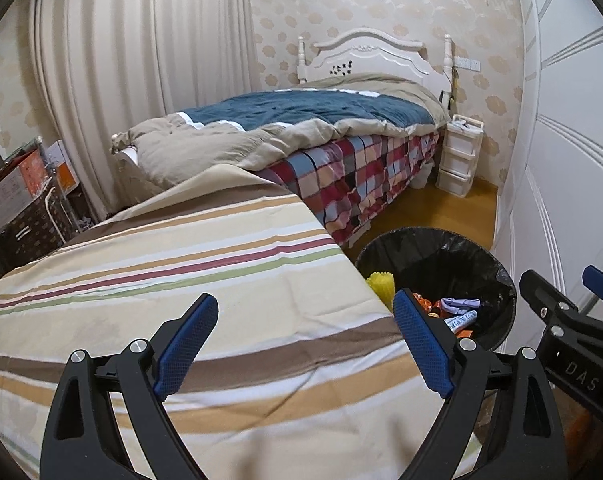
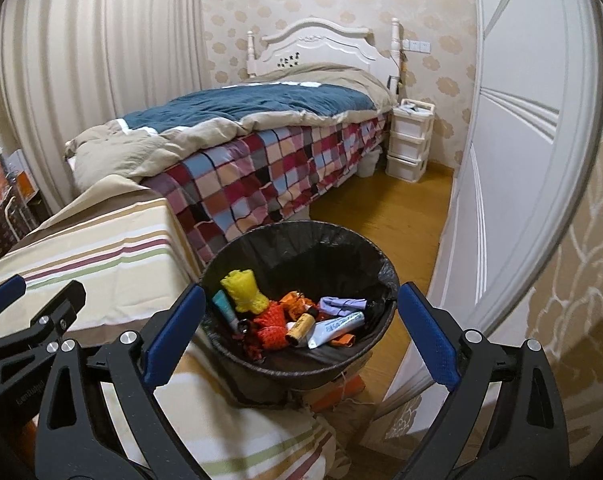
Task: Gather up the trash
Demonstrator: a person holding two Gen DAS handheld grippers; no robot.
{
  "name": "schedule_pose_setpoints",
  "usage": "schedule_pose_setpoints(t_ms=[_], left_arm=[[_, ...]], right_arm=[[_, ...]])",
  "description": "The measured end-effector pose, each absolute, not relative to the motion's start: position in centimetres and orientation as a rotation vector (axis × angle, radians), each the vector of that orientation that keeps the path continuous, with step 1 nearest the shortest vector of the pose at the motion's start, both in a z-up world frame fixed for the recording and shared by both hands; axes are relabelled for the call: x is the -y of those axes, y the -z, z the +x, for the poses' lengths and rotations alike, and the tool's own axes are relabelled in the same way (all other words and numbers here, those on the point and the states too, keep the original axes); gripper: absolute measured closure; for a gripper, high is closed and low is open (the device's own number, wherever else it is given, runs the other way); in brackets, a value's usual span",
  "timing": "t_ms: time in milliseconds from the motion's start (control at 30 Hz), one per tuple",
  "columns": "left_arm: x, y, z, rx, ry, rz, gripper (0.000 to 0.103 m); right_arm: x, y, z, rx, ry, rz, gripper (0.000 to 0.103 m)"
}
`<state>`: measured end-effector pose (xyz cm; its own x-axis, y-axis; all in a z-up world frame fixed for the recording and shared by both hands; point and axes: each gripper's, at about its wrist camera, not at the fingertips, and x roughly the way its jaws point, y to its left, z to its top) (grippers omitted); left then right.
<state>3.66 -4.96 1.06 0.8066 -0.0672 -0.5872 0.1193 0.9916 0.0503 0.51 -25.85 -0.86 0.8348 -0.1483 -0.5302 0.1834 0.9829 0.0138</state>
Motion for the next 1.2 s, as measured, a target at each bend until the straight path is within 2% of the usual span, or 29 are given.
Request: schedule_pose_setpoints(t_ms=[467, 1200], left_arm=[[1.8, -2.8, -1.1, -0.571, 0.045, 0.058, 0.014], [1.1, -3.3, -3.0, -0.545, 0.04, 0.043, 0.014]], right_arm=[[23.8, -0.4, -4.8, -0.503, 0.138, 0.045, 0.009], [22.7, -1.6, -6.6, -0.471, 0.122, 0.023, 0.009]])
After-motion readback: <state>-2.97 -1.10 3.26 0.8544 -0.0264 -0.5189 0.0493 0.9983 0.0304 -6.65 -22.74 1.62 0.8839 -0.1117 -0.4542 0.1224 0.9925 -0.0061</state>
